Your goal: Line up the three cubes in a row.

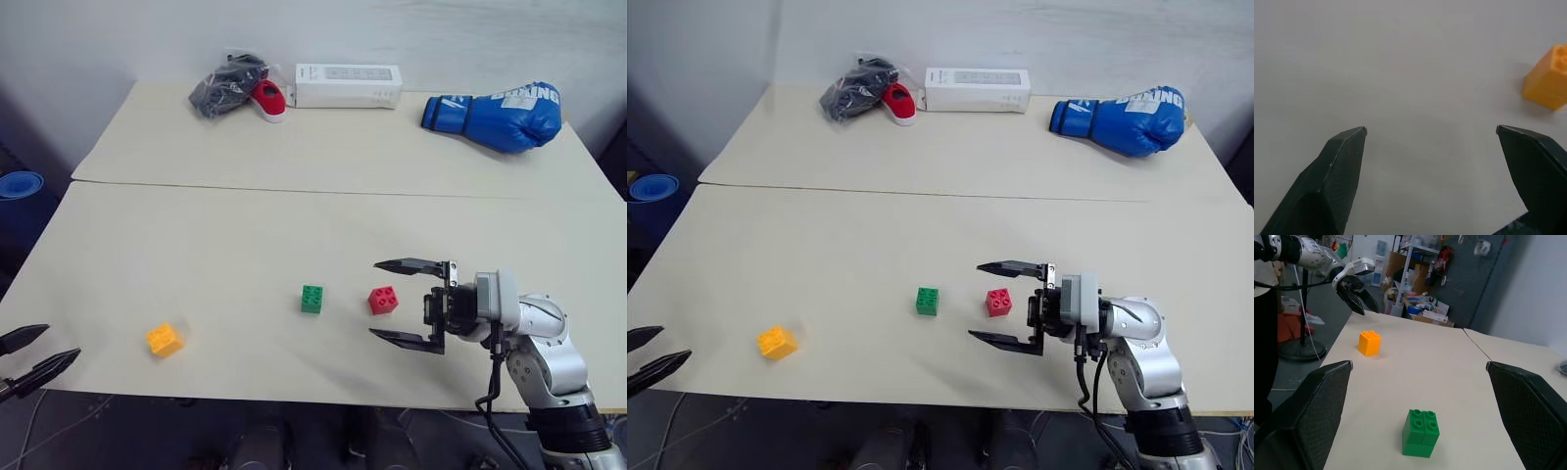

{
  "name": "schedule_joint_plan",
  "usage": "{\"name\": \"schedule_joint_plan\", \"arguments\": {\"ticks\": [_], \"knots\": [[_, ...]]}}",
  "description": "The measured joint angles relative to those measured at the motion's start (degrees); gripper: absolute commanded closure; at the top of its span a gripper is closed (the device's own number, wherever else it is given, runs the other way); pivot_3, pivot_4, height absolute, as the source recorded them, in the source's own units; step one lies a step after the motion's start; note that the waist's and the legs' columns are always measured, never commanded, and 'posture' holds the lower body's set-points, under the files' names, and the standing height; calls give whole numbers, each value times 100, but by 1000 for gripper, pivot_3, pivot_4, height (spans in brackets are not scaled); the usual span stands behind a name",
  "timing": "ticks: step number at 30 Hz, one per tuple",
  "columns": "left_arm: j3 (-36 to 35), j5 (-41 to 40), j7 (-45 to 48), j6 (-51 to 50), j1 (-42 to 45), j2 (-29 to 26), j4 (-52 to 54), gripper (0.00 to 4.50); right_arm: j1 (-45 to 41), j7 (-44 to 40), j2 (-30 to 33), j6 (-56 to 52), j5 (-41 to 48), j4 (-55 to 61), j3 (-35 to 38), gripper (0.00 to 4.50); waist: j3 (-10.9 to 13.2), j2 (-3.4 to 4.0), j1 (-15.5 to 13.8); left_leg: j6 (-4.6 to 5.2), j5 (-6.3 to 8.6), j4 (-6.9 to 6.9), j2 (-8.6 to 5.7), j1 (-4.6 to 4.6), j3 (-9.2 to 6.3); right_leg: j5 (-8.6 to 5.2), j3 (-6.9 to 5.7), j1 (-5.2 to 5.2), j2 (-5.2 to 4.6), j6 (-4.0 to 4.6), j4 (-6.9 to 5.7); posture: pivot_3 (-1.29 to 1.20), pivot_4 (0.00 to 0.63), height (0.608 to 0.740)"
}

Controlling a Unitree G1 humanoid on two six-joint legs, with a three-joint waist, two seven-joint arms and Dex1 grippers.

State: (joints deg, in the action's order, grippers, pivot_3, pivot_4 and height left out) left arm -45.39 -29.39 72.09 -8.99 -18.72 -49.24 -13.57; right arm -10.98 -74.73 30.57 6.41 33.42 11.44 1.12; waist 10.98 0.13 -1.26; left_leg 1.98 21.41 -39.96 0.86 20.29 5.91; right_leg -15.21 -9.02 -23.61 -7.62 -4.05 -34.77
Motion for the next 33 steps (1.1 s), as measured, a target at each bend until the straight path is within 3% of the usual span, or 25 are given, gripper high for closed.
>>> {"name": "schedule_joint_plan", "arguments": {"ticks": [4,7,10,17,18,22,27,33], "knots": [[257,-240,-33,-283,-265,211,1391,33,-62,-44,0,-6,-1,-75,-16,0,10,17,23,-4,2,3,1,0,4,-2,1,-3,4,3,-1,0,150,740],[720,-141,-100,-191,-210,307,1759,33,-107,-53,0,-18,-1,-82,-26,0,13,26,61,22,-14,4,2,-1,7,-3,0,-4,11,5,-5,0,150,740],[1220,163,-200,45,-79,396,1682,639,-102,-49,2,-26,-10,-82,-32,0,12,25,122,23,-15,5,5,-1,10,-3,-1,-5,16,5,-8,0,150,740],[1693,487,-264,566,323,408,1060,2875,107,50,54,-22,-31,-55,14,0,12,25,129,25,-15,5,6,0,13,-3,-1,-7,15,5,-8,0,150,740],[1727,489,-264,595,386,407,1042,2996,141,67,56,-21,-32,-44,23,0,12,24,123,26,-15,4,5,0,12,-3,-1,-5,12,5,-7,0,150,740],[2042,413,-186,408,862,344,1079,2995,352,138,121,-16,-31,29,168,0,12,24,91,27,-16,4,3,0,10,-3,-2,-5,10,4,-7,0,150,740],[2996,436,477,334,2717,-109,956,2995,519,184,262,-6,-34,69,351,0,12,25,11,24,-20,2,1,-1,14,-2,-3,-4,14,4,-20,0,150,740],[4321,1080,1394,1128,4546,110,-606,2995,637,230,301,-8,-64,73,460,0,11,31,96,30,-30,3,3,1,44,-1,-13,-11,77,1,-34,0,150,740]]}}
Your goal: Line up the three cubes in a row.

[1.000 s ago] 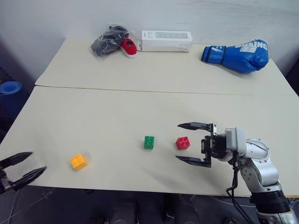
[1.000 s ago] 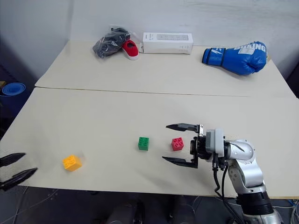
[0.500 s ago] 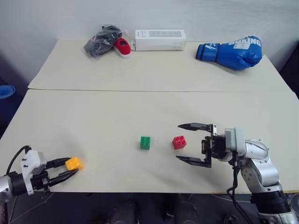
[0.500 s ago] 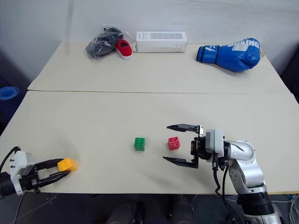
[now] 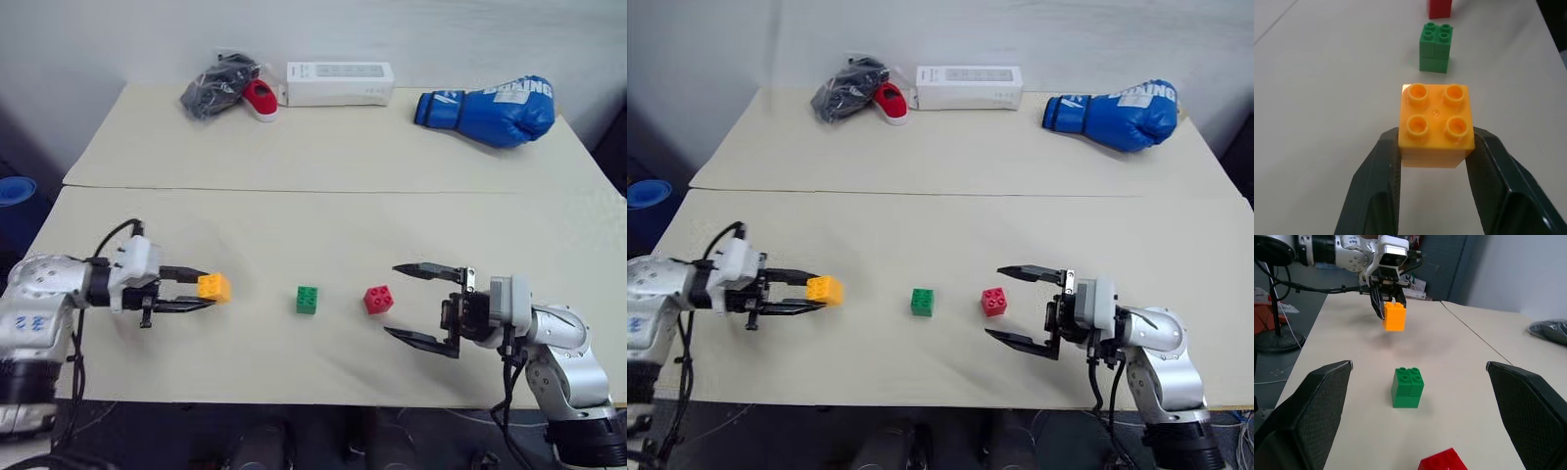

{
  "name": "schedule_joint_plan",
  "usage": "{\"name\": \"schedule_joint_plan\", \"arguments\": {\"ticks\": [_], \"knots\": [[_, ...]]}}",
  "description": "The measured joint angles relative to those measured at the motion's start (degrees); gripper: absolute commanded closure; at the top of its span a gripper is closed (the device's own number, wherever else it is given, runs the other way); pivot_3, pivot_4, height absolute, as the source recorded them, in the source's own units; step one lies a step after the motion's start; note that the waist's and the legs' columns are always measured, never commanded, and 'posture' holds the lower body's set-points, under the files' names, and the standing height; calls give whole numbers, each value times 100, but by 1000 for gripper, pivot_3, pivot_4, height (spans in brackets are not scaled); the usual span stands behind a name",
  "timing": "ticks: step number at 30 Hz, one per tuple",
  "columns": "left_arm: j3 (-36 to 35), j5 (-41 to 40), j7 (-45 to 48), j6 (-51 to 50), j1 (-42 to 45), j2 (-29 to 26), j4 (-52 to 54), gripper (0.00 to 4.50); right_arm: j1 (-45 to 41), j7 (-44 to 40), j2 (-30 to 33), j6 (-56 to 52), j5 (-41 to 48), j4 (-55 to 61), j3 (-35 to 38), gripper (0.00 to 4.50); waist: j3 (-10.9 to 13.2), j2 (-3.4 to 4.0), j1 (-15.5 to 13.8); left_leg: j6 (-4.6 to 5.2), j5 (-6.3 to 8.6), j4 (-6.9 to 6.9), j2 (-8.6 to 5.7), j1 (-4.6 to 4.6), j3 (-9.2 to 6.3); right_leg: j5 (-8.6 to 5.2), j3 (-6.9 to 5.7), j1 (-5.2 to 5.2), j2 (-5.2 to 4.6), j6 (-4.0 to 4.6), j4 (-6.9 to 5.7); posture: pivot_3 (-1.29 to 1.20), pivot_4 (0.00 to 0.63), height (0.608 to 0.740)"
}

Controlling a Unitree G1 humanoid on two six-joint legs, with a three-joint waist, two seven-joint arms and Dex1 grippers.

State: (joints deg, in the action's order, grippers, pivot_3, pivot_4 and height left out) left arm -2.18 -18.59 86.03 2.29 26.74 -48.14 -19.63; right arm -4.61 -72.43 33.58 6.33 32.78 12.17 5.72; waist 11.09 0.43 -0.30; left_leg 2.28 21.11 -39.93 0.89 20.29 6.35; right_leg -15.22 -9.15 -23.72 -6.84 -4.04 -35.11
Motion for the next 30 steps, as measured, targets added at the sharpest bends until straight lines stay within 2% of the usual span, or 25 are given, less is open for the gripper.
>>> {"name": "schedule_joint_plan", "arguments": {"ticks": [5,8,18,20,23,26,30], "knots": [[728,364,6,713,886,363,-1287,2995,177,119,8,-3,-12,59,122,0,1,-4,39,3,-1,-2,5,-1,14,5,9,-2,12,-9,4,0,150,740],[1008,399,7,931,1086,472,-1676,2995,256,184,10,-3,-16,122,157,0,1,-4,44,2,-1,-2,10,-2,13,5,16,-3,13,-9,5,0,150,740],[1516,146,6,1272,1075,267,-1757,2995,508,276,134,29,-20,181,217,0,1,-4,44,2,0,-7,15,-4,10,5,38,-2,6,-8,2,0,150,740],[1527,131,6,1226,1073,230,-1755,2267,491,261,135,85,-23,133,217,0,1,-4,42,2,0,-8,16,-4,10,5,38,-1,7,-8,3,0,150,740],[1501,128,6,1063,951,83,-1722,1432,458,187,169,123,-40,-12,219,0,1,-4,47,2,0,-7,16,-4,11,5,39,-2,9,-8,3,0,150,740],[1172,-43,6,885,631,-144,-1436,524,317,60,305,132,-52,-201,291,0,1,-5,49,2,0,-8,18,0,10,5,39,-5,0,-8,4,0,150,740],[450,-444,-6,503,51,-660,-721,524,136,-185,672,135,16,-423,592,0,2,-3,50,3,0,-7,16,1,4,4,30,-5,-35,-6,6,0,150,740]]}}
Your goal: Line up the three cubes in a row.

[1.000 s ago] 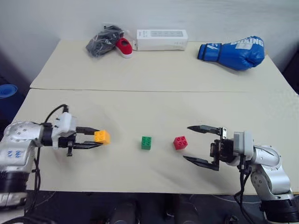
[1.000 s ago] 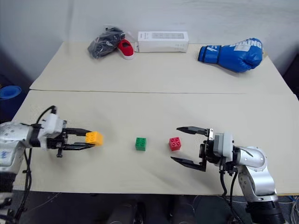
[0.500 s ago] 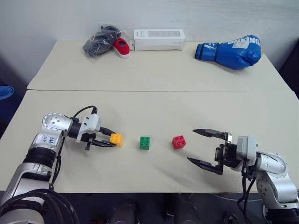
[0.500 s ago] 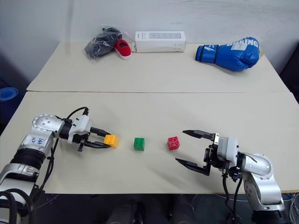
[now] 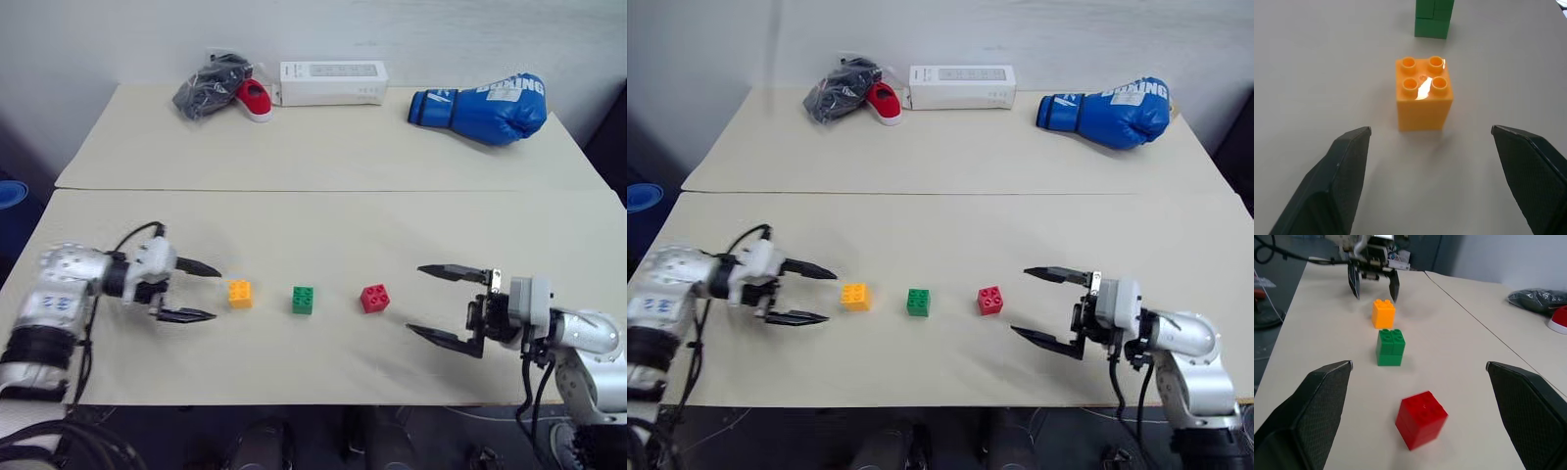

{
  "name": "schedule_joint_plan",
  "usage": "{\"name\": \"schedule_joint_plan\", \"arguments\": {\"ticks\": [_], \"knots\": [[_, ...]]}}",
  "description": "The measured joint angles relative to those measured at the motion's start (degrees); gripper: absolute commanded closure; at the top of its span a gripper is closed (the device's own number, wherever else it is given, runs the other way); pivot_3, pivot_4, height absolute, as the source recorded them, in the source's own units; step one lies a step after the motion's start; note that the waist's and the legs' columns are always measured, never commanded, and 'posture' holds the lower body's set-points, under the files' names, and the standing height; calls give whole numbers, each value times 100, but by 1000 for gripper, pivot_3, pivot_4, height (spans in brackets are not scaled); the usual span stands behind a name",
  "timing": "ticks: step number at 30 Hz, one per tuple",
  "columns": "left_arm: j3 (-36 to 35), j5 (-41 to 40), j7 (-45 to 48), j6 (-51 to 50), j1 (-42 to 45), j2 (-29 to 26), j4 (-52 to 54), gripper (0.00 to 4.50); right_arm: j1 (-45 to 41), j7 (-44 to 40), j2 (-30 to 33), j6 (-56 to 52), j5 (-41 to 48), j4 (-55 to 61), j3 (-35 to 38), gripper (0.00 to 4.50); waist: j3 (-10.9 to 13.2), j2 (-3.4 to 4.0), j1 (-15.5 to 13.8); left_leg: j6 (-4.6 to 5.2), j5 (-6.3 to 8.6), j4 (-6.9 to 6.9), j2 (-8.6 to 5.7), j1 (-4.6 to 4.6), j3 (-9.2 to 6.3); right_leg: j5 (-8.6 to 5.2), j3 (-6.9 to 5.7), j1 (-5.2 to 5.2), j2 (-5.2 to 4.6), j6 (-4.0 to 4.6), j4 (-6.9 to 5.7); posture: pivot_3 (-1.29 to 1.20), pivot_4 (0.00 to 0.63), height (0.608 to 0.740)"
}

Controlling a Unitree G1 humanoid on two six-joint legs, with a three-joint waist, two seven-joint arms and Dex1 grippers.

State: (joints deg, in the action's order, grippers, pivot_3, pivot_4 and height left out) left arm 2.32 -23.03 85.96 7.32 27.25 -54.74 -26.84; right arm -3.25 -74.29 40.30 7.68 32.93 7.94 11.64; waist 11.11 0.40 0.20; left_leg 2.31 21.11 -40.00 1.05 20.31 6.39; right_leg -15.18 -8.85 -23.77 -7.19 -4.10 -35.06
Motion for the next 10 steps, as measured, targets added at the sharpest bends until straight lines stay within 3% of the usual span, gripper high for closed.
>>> {"name": "schedule_joint_plan", "arguments": {"ticks": [5,10], "knots": [[-1188,-229,-308,-423,-1264,-512,677,524,-416,-610,661,-4,29,-725,266,0,5,9,17,4,1,0,-7,-2,-5,0,-5,5,-14,0,2,0,150,740],[-2079,-228,-645,-449,-2094,-602,802,524,-1183,-1304,1212,223,-37,-1574,346,0,7,11,-12,1,1,2,-6,-3,-21,-3,-19,7,-22,6,21,0,150,740]]}}
